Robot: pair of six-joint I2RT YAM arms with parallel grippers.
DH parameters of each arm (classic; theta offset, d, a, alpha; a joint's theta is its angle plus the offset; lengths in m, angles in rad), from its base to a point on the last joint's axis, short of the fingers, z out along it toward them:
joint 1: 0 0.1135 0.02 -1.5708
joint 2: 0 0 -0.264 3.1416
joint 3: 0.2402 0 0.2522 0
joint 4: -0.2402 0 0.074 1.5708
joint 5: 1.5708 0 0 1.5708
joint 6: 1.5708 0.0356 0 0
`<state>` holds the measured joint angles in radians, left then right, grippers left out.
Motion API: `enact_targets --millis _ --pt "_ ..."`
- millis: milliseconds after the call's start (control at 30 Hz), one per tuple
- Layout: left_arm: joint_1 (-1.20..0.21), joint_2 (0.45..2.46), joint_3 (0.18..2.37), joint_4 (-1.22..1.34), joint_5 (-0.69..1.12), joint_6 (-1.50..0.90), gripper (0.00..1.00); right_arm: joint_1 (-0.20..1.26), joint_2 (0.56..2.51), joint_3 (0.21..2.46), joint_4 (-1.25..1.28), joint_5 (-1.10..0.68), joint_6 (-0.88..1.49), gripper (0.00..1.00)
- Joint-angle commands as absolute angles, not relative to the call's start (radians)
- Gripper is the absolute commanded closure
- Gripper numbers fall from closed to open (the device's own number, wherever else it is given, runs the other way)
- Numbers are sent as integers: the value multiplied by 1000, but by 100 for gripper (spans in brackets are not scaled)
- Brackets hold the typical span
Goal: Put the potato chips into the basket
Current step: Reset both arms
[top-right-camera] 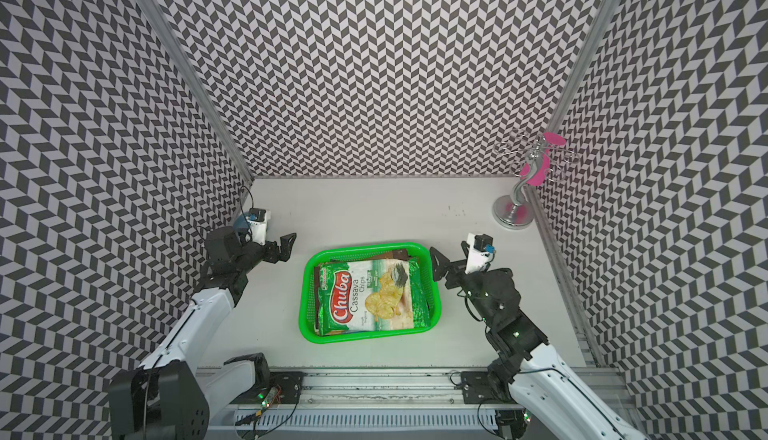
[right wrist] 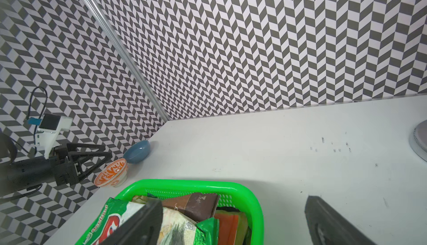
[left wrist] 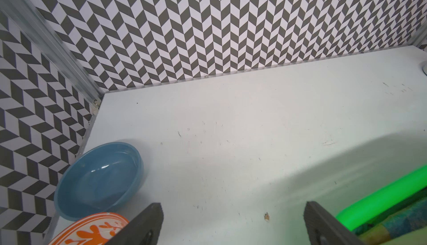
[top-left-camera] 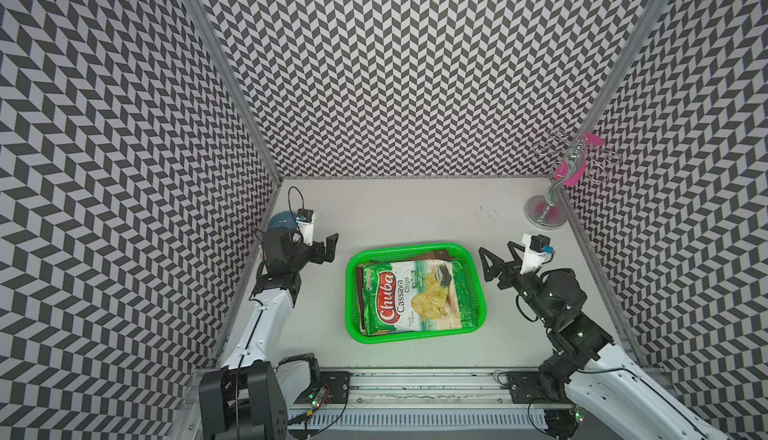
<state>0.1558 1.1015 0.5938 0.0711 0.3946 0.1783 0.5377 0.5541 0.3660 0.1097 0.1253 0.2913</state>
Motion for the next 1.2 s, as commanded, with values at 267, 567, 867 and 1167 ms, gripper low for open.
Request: enact_targets --millis 267,567,867,1167 --pt "111 1349 505 666 441 121 1 533 477 292 231 134 185 0" --pt "42 1421 410 1051 315 53 1 533 434 254 277 109 167 1" --pt "15 1569 378 1292 290 13 1 533 429 254 266 98 173 0" --pt "54 1438 456 1016 284 10 1 533 356 251 202 132 163 0"
